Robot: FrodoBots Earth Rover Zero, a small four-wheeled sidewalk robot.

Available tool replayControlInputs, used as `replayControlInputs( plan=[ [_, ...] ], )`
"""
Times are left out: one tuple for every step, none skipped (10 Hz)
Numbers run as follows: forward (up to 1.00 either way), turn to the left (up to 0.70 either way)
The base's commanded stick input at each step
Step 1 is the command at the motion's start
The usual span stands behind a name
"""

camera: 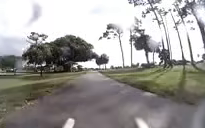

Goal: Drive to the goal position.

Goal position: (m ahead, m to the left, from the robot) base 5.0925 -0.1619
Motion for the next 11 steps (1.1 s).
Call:
replayControlInputs(
  plan=[
    [0.85, 0.00],
    [0.85, 0.00],
    [0.85, 0.00],
    [0.85, 0.00],
    [0.85, 0.00],
    [0.85, 0.00],
    [0.85, 0.00],
    [0.85, 0.00],
    [0.85, 0.00],
    [0.85, 0.00],
    [0.85, 0.00]
  ],
)
